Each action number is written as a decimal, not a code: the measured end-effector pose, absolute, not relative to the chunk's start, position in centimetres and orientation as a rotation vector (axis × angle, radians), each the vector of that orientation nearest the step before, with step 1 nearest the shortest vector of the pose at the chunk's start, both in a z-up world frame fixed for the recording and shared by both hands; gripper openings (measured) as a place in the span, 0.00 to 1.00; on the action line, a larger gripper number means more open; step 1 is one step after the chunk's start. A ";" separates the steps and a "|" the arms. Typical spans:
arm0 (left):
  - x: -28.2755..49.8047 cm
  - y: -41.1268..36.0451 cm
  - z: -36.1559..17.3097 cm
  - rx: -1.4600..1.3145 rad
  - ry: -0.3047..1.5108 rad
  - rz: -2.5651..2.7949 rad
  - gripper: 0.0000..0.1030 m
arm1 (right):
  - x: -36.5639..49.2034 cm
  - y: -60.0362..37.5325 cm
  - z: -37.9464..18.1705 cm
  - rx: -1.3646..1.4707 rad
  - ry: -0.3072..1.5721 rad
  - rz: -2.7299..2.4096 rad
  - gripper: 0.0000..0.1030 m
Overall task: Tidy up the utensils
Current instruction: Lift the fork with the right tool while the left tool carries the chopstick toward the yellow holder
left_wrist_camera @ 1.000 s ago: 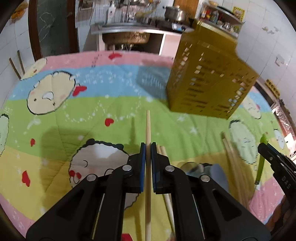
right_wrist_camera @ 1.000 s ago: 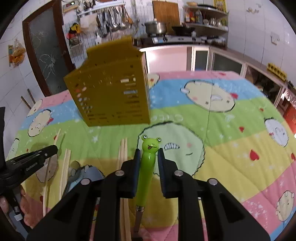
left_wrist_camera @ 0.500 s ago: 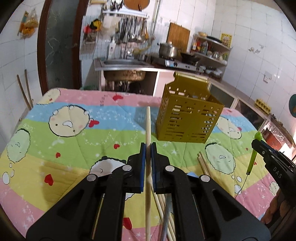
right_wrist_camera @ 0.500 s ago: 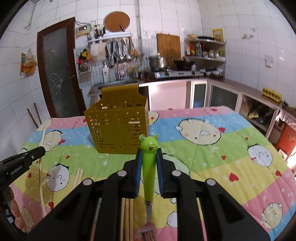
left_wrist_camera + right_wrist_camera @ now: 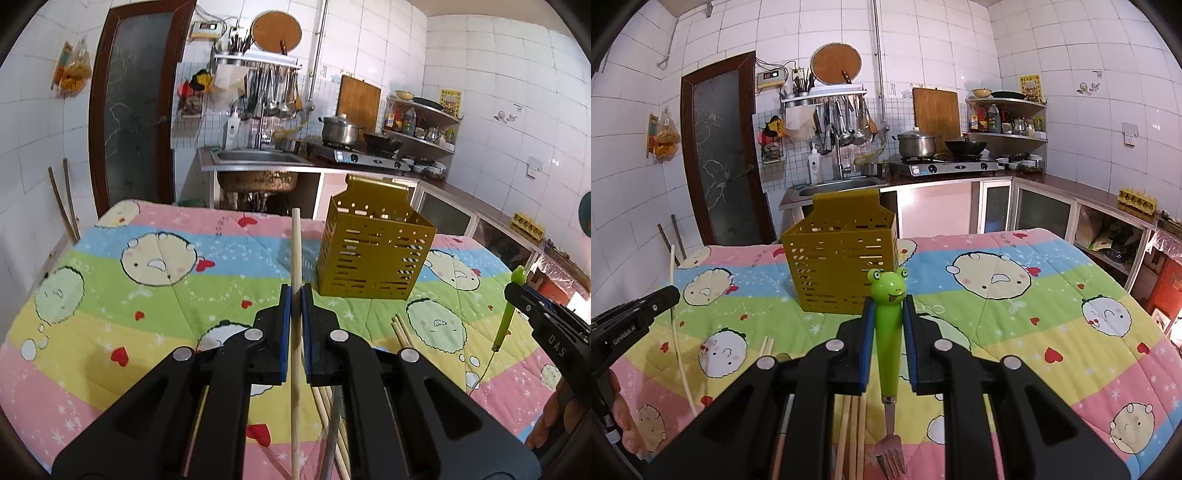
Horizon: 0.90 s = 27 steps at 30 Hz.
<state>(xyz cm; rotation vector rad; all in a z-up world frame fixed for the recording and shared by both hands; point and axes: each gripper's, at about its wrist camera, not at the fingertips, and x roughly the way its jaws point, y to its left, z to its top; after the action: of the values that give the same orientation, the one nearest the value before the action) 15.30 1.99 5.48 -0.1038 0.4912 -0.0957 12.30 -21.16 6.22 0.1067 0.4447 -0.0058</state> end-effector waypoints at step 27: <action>20.8 0.5 12.6 -0.119 0.372 -0.180 0.04 | 17.8 -22.2 11.8 0.143 0.356 -0.012 0.15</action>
<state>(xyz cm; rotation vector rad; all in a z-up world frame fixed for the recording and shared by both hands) 20.76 0.52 12.57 -0.1194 0.3720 -0.1797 17.82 -22.16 11.78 0.1433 0.3558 -0.0122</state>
